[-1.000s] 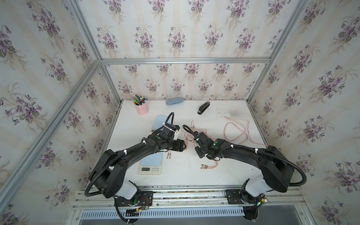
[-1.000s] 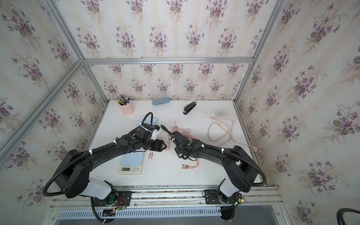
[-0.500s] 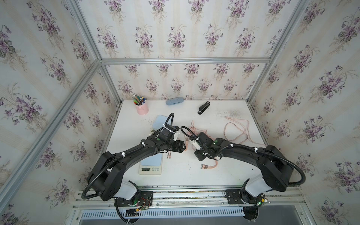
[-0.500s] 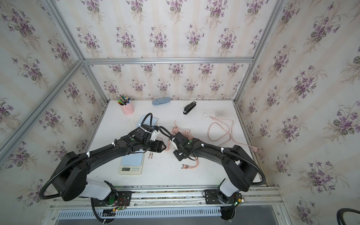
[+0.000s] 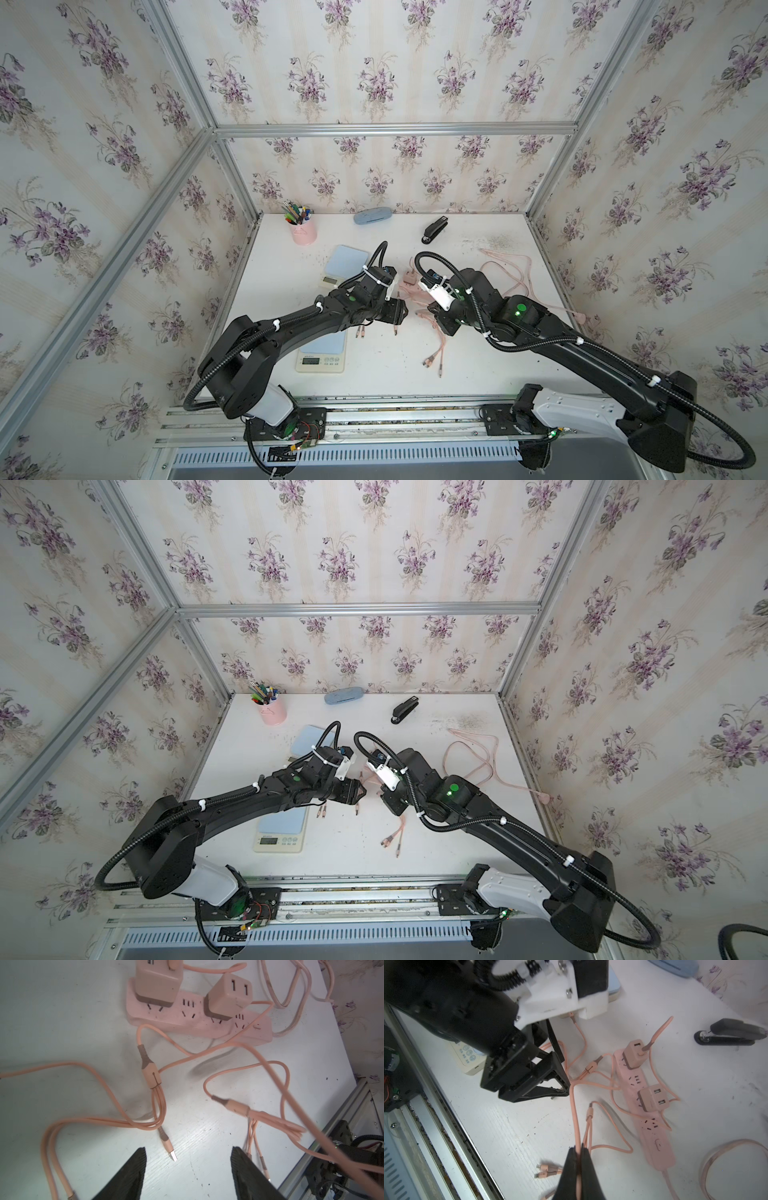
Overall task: Charge the electronic scale
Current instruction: Pick up the charging cable from the center of the board.
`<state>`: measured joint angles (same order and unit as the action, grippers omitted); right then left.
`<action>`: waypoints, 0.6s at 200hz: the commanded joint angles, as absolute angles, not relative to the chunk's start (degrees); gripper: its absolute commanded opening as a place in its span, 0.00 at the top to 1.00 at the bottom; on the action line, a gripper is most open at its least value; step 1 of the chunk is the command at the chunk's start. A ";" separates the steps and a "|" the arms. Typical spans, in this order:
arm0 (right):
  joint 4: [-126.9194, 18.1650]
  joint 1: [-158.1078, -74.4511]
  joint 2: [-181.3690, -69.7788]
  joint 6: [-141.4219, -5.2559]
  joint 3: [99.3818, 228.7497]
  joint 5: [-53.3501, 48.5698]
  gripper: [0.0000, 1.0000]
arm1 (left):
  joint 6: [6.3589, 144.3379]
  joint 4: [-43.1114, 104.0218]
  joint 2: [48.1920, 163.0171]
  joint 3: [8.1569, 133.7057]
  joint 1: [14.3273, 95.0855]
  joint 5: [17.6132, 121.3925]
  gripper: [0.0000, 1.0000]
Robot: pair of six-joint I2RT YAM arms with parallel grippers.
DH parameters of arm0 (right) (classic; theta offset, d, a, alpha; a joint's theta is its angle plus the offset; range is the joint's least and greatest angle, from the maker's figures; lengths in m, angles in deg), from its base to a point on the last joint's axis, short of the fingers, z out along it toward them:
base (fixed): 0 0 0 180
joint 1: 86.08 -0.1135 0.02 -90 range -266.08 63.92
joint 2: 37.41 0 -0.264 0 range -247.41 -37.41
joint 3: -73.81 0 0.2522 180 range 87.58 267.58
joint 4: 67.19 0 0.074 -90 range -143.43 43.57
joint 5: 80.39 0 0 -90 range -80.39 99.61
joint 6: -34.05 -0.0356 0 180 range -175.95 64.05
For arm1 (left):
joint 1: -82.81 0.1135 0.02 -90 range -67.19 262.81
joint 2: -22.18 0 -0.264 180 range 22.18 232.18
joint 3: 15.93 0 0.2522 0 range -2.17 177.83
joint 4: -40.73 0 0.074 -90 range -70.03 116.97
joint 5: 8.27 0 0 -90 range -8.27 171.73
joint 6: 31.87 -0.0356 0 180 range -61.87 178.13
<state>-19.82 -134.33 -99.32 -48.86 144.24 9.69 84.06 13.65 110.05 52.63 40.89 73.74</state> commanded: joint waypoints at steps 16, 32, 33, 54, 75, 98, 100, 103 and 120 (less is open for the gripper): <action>-23.26 -134.26 -94.87 -46.71 142.13 13.43 1.00 | 82.53 15.37 108.44 52.82 40.79 77.88 0.34; -21.83 -134.22 -95.38 -48.19 141.89 16.21 1.00 | 83.64 14.22 107.16 51.69 40.40 79.87 0.37; -21.63 -134.23 -95.49 -48.29 141.89 16.38 1.00 | 83.67 14.09 107.07 51.65 40.33 80.05 0.38; -19.15 -134.24 -97.07 -49.81 141.76 17.51 1.00 | 85.20 11.57 107.15 50.46 36.96 85.29 0.43; -19.25 -134.23 -97.43 -50.53 140.81 16.95 1.00 | 87.42 11.79 109.56 49.99 34.15 87.54 0.44; -20.12 -134.19 -97.01 -50.73 139.91 16.97 1.00 | 88.51 14.86 113.59 50.68 32.39 87.24 0.50; -20.16 -134.23 -97.03 -50.76 139.84 16.99 1.00 | 88.57 15.13 113.94 50.81 32.26 87.20 0.51; -20.26 -134.24 -96.99 -50.79 139.85 17.11 1.00 | 88.69 15.52 114.54 51.01 32.08 87.12 0.51; -19.95 -134.11 -97.24 -51.28 139.95 17.88 1.00 | 89.84 17.85 117.36 52.00 31.66 86.35 0.56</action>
<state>-19.21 -134.17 -97.20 -50.09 139.89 16.46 87.06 13.50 114.71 50.73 32.26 85.39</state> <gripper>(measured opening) 0.049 0.466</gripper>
